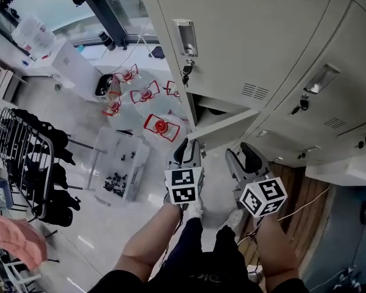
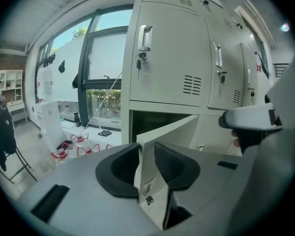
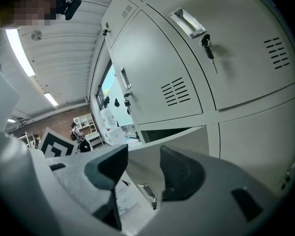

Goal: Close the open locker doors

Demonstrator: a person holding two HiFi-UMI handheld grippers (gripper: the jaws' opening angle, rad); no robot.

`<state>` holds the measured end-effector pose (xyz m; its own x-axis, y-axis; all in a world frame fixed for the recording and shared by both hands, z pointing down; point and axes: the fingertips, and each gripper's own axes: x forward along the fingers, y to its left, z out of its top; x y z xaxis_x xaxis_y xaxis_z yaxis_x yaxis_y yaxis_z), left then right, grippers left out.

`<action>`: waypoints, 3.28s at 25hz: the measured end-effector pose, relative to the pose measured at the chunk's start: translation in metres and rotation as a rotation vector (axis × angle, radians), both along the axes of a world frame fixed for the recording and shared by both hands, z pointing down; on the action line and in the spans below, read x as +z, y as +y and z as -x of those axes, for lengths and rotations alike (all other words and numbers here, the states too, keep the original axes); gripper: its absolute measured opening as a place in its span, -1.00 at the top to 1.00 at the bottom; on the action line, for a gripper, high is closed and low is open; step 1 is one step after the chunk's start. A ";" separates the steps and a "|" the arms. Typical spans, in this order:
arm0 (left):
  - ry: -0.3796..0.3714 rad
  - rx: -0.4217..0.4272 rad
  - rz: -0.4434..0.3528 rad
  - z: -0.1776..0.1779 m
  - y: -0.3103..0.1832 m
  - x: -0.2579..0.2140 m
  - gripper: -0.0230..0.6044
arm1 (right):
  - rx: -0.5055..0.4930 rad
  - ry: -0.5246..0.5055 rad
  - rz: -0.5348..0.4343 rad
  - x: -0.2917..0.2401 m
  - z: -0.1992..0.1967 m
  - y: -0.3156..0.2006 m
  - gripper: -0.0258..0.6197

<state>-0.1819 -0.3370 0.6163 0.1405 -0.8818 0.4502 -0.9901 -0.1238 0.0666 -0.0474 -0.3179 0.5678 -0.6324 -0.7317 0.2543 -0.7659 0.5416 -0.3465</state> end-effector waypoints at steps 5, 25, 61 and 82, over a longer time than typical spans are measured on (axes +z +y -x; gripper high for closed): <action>0.012 0.027 -0.013 0.012 -0.023 0.002 0.60 | 0.028 0.003 0.013 0.009 0.017 -0.016 0.34; 0.000 0.101 -0.039 0.034 -0.098 0.012 0.60 | 0.129 -0.006 0.054 0.035 0.040 -0.050 0.34; 0.011 0.064 -0.035 0.034 -0.153 0.012 0.55 | 0.147 -0.028 0.066 0.040 0.039 -0.084 0.34; 0.058 0.232 -0.084 0.008 -0.072 -0.029 0.46 | 0.193 -0.011 0.000 0.002 0.022 -0.043 0.34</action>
<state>-0.1900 -0.4091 0.5872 0.3672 -0.8566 0.3624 -0.9293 -0.3549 0.1026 -0.0693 -0.3611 0.5702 -0.4832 -0.8397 0.2479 -0.8517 0.3853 -0.3551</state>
